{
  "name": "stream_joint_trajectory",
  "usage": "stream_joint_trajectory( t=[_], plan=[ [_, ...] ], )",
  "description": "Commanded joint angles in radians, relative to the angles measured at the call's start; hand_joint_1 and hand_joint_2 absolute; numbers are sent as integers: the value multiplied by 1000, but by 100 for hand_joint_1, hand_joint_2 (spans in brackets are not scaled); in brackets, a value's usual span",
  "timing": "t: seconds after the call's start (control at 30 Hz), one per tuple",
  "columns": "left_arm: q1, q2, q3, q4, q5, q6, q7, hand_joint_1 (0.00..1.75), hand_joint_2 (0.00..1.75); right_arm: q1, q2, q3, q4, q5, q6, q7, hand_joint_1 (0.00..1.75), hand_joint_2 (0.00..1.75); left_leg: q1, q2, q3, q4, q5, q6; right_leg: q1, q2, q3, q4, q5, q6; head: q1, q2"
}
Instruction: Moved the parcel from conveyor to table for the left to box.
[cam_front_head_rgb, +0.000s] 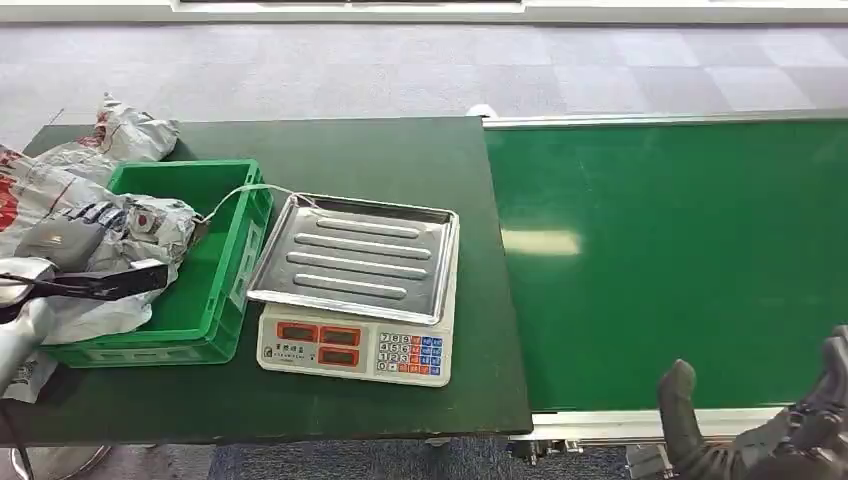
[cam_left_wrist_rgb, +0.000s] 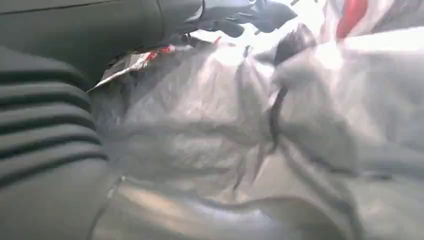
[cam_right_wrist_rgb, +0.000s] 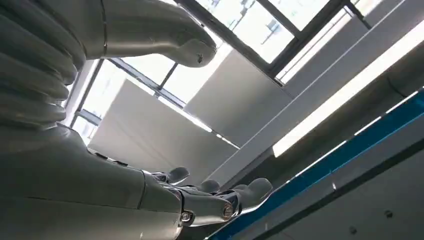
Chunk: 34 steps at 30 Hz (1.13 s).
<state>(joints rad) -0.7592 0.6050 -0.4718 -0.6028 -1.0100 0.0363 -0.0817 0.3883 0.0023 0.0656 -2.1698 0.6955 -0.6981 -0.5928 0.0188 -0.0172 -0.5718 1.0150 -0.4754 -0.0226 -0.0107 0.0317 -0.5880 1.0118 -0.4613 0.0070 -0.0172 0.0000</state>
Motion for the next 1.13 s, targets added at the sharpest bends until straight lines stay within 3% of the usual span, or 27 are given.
stream_joint_trajectory(
  t=[0.03,0.07,0.13,0.33,0.43,0.53,0.63,0.77,0.87,0.97,1.13],
  plan=[
    [221,-205,474,-597,301,104,-108,0,0,21,54,-12,-39,6,0,0,0,175,-1,-6,-2,-1,1,1,0,-8,1,-1,-1,0,0,0],
    [269,-256,536,-709,339,216,-135,0,0,22,73,-18,-45,-1,0,-6,0,175,-1,-7,-2,-1,2,2,0,-11,1,-2,-1,0,0,0],
    [376,-312,571,-892,400,308,-146,0,0,21,88,-14,-44,-14,0,-16,0,175,-2,-5,0,-2,1,2,-1,-7,2,-2,-1,1,0,0],
    [387,-326,581,-896,459,326,-176,0,0,19,98,-17,-41,-18,0,-23,0,175,-3,6,1,-1,-3,1,-2,2,0,-1,0,0,0,0],
    [505,-423,582,-1077,609,377,-287,0,0,31,130,-28,-44,-26,0,-52,0,175,-3,3,1,-3,-2,2,-2,-2,1,-3,0,0,0,0],
    [675,-479,513,-1267,655,442,-332,0,0,30,134,-31,-35,-19,0,-52,0,175,-3,5,4,-4,-3,3,-3,-1,4,-4,-1,1,0,0],
    [708,-479,492,-1296,672,475,-345,0,0,26,132,-32,-29,-19,0,-51,0,175,-3,7,4,-3,-4,3,-3,2,4,-4,-1,1,0,0],
    [818,-577,422,-1426,856,540,-553,0,0,18,140,-31,-16,-29,0,-56,0,175,-3,5,3,-2,-5,3,-3,1,3,-2,-3,2,0,0],
    [851,-611,352,-1477,871,607,-588,0,0,16,150,-19,-20,-10,0,-47,0,175,-4,5,3,-2,-6,5,-3,-1,4,-3,-3,3,0,0],
    [893,-626,327,-1501,1030,558,-589,0,0,24,166,-15,-42,16,0,-42,0,175,-4,4,3,-2,-6,5,-3,-2,4,-3,-4,3,0,0],
    [924,-655,422,-1514,1105,424,-569,0,0,34,119,4,-31,-16,0,-24,0,175,-4,6,3,-2,-6,5,-3,-1,4,-3,-4,2,0,0]
  ],
)
